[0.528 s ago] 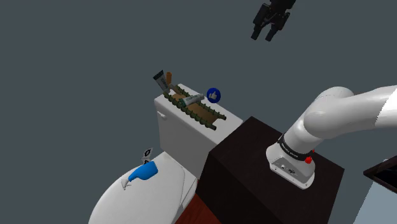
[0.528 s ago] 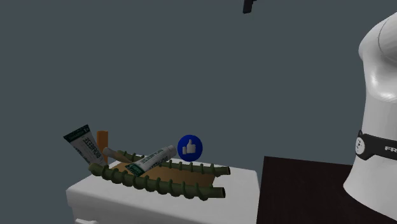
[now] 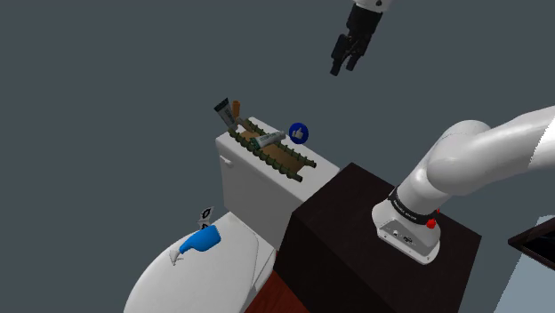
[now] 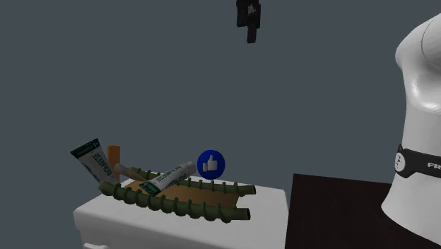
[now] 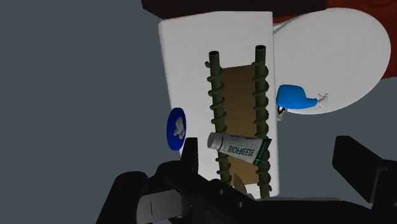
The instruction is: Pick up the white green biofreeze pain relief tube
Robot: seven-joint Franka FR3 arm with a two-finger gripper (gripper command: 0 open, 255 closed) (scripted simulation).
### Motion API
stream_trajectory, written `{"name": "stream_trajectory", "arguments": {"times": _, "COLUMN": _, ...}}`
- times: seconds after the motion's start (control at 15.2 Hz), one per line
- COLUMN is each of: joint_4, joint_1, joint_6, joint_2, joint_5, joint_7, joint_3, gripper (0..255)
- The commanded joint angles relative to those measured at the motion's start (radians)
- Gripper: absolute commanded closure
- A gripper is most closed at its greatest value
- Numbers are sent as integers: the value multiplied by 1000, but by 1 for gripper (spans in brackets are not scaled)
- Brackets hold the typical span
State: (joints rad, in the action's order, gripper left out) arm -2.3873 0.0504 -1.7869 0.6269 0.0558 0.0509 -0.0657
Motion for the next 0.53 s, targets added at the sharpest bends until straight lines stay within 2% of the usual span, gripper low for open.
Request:
{"name": "stream_trajectory", "arguments": {"times": 0.0, "joint_4": 4, "joint_1": 17, "joint_6": -55, "joint_2": -68, "joint_5": -22, "joint_7": 61, "joint_3": -2, "gripper": 0}}
{"name": "stream_trajectory", "arguments": {"times": 0.46, "joint_4": 10, "joint_1": 68, "joint_6": -248, "joint_2": -298, "joint_5": -99, "joint_7": 231, "joint_3": 13, "gripper": 0}}
